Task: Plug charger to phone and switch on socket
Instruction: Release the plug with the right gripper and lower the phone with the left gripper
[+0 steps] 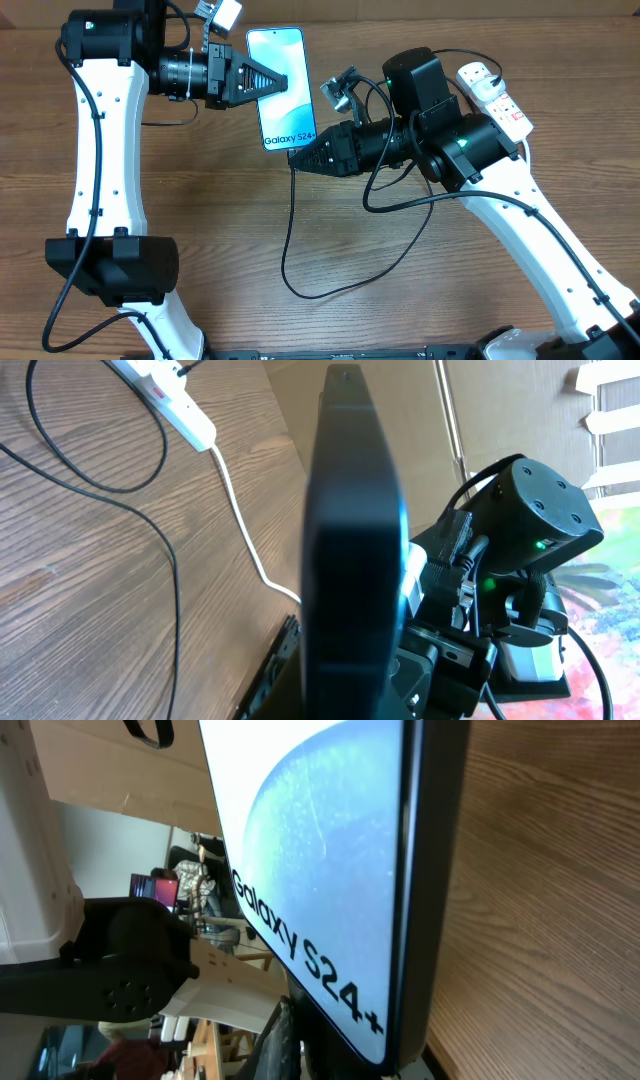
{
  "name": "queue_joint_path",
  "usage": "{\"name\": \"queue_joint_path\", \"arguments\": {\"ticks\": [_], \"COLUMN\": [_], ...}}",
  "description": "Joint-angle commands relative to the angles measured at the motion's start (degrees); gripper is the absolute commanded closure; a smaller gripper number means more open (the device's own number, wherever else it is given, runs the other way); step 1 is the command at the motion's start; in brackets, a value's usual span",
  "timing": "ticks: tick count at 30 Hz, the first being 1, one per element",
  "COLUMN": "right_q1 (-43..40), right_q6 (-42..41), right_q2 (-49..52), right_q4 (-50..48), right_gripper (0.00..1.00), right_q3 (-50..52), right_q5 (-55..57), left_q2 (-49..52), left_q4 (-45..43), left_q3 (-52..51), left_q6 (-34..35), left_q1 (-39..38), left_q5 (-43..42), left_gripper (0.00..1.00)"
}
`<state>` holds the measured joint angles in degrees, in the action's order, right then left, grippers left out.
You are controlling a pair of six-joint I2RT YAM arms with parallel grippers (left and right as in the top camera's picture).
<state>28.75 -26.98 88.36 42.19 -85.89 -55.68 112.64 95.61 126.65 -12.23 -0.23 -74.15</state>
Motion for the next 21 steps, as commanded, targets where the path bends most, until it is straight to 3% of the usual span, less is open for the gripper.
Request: {"name": "queue_joint_path", "arguments": {"ticks": [1, 13, 15, 18, 19, 21], "right_q1": [-1.18, -1.2, -1.18, -1.18, -1.18, -1.18], "right_q6": [-0.96, -1.55, -1.53, -1.53, -1.53, -1.53], "right_q2": [0.17, 0.2, 0.2, 0.2, 0.2, 0.2], "right_q4": [-3.21, -3.96, -3.56, -2.93, -2.67, -1.95], "right_gripper": [0.96, 0.93, 0.63, 0.37, 0.31, 0.28], "right_q3": [-0.83, -0.83, -0.83, -0.83, -0.83, -0.83], "right_q5": [3.19, 5.11, 5.11, 5.16, 5.35, 6.16], "left_q2": [-0.26, -0.26, -0.26, -0.26, -0.26, -0.26], "left_q4": [1.2, 1.2, 1.2, 1.18, 1.18, 1.18], "left_q3": [1.11, 1.11, 1.11, 1.11, 1.11, 1.11], "left_q6": [-0.39, -0.39, -0.39, -0.39, -0.39, -0.37], "left_q1": [-1.07, -2.05, -2.01, -1.88, -1.68, -1.25], "left_q5": [-2.4, -2.34, -2.29, -1.92, -1.66, -0.81], "left_gripper": [0.96, 0.96, 0.96, 0.96, 0.96, 0.96]}}
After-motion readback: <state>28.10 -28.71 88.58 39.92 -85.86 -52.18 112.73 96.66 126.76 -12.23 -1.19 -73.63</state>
